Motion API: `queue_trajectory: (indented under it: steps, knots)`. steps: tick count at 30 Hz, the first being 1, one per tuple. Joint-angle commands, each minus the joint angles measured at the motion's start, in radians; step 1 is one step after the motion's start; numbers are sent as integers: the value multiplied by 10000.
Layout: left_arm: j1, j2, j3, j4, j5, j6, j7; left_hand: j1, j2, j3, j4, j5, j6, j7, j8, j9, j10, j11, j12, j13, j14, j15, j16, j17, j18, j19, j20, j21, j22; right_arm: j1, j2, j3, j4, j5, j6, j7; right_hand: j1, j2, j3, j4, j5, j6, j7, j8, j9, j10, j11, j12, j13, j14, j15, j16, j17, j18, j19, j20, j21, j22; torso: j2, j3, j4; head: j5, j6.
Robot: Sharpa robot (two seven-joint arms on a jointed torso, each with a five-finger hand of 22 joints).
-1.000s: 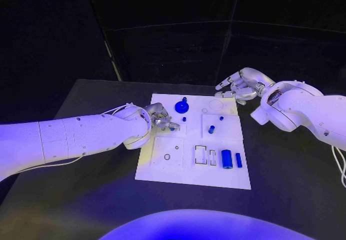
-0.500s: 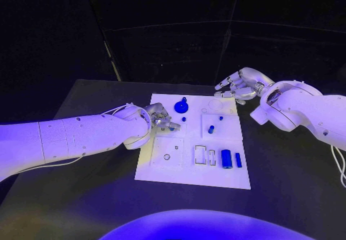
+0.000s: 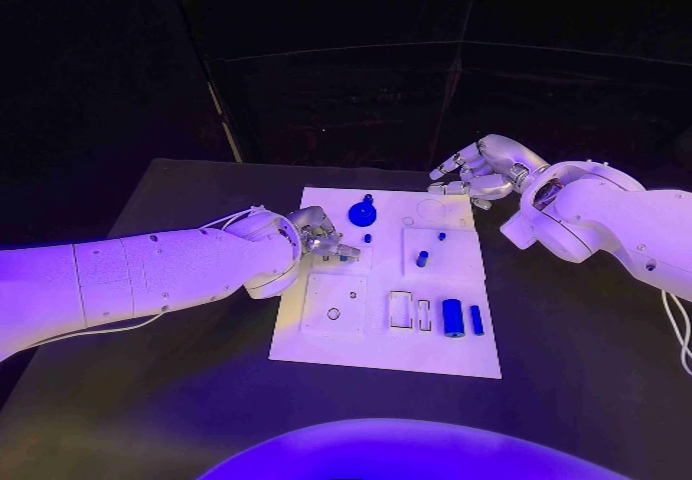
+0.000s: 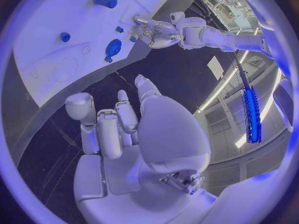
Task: Assemble the parts on the task board
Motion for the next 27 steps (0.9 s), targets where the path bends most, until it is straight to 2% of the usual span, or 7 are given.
queue_trajectory:
  steps: [1, 4, 9, 24, 27]
  knots:
    - [25, -25, 86, 64, -13, 204, -75, -119, -15, -91, 30, 34, -10, 35, 68, 12, 66, -31, 61, 14, 1075, -70, 31, 2634, -138, 467, -76, 35, 864, 15, 5, 5, 7, -18, -61, 70, -88, -8, -38, 17, 49, -28, -22, 49, -13, -79, -2, -38, -2, 623, -81, -23, 712, 189, -46, 26, -52, -3, 2, -2, 1, 8, 0]
    - [27, -53, 161, 112, 16, 260, -78, -130, -14, -110, 51, 34, -10, 34, 69, 13, 67, -31, 63, 15, 1075, -70, 31, 2634, -137, 466, -76, 34, 863, 15, 7, 5, 5, -18, -61, 72, -98, -3, -44, 27, 52, -28, -22, 51, -13, -81, -3, -40, -5, 624, -81, -23, 713, 190, -48, 26, -55, -9, 2, 3, -2, 9, 3]
    - [34, -75, 224, 153, 33, 300, -79, -142, -8, -128, 74, 34, -10, 33, 71, 14, 68, -32, 67, 19, 1075, -70, 31, 2634, -138, 467, -77, 35, 865, 15, 9, 5, 1, -18, -64, 74, -98, -3, -44, 27, 52, -28, -22, 51, -13, -81, -3, -40, -5, 624, -81, -23, 713, 190, -48, 26, -55, -9, 1, 4, -1, 23, 0]
    - [63, -157, 268, 173, 41, 438, -87, -164, 9, -159, 120, 34, -11, 32, 74, 17, 69, -33, 69, 20, 1075, -71, 31, 2634, -136, 465, -77, 30, 860, 15, -8, 5, 2, -18, -66, 61, -111, -2, -54, 39, 58, -29, -23, 53, -13, -78, -3, -37, -3, 624, -81, -25, 711, 192, -53, 26, -60, -20, -1, 0, 6, 14, 29]
    - [83, -194, 396, 202, 41, 499, -90, -168, 16, -166, 132, 34, -11, 31, 75, 17, 64, -33, 60, 9, 1075, -71, 31, 2634, -137, 466, -78, 31, 862, 15, -8, 5, -2, -18, -73, 61, -111, -2, -54, 39, 58, -29, -23, 53, -13, -78, -3, -37, -3, 624, -81, -25, 711, 192, -53, 26, -60, -20, -1, -1, 7, 14, 42]
